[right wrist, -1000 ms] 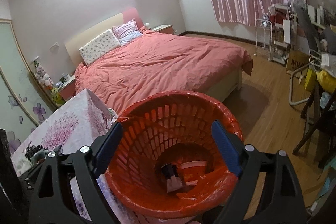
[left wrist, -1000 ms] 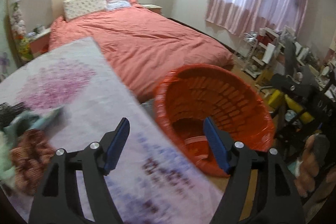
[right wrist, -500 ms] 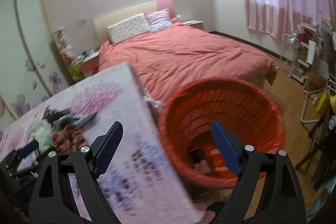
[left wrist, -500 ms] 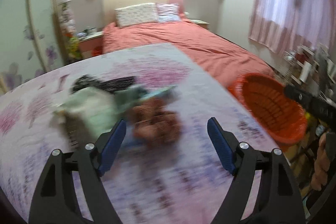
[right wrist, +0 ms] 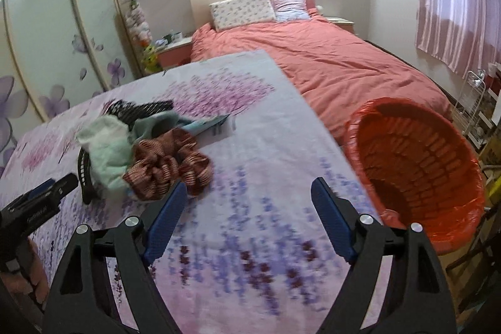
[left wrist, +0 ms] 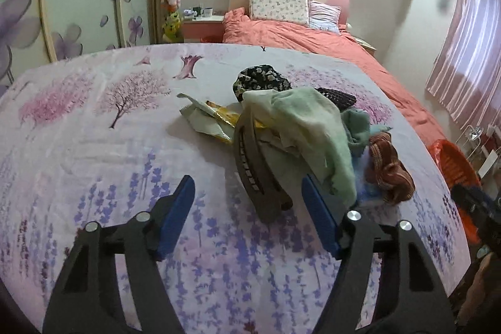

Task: Collect trash
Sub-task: 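Move both tools back over the items on the bed, then grasp the black hair clip with the left tool while the right tool grasps the plaid scrunchie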

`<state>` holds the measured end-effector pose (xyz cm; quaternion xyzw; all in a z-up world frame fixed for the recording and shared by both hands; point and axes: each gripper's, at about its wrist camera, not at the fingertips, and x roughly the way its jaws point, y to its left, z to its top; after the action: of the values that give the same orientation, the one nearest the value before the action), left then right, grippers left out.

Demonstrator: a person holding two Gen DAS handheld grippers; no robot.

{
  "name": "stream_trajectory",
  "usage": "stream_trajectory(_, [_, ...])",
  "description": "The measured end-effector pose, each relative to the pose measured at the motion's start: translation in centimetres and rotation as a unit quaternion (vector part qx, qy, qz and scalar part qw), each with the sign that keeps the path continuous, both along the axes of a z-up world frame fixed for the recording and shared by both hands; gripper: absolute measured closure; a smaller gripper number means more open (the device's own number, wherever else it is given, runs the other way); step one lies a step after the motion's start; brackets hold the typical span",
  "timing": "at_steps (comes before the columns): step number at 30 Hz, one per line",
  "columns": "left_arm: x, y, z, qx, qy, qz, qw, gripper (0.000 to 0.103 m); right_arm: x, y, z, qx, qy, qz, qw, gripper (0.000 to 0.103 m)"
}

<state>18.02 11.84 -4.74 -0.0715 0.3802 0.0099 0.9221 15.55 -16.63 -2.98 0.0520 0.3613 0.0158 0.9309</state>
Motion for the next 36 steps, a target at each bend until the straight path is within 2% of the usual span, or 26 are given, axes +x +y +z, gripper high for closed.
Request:
stream_trajectory(9, [2.8,-0.7,-2.3,-0.016,0.04,0.005,0.999,0.056,0.7,2.3,-0.4,-0.009,0.009,0.012,1.0,0.022])
stream_trajectory(19, [2.5,1.2,-1.9,-0.034,0.028,-0.018,0.9989,0.082,2.0,4.7,-0.7,-0.013,0.006,0.035,0.999,0.023])
stream_trajectory(26, [2.8,1.9,-2.1,-0.032,0.026,-0.017,0.999,0.081,2.7,5.6,-1.1,-0.007,0.006,0.038,0.999,0.023])
stream_trajectory(33, [3.3,1.6,-2.5,-0.047,0.024,-0.015,0.9985,0.082,3.6,6.6,-1.4,0.001,0.008,0.051,0.999,0.024])
stream_trajectory(36, [3.2,1.8,-2.5,-0.054,0.022,-0.013,0.9982,0.084,4.0,7.0,-1.9,0.003,0.018,0.066,0.998,0.032])
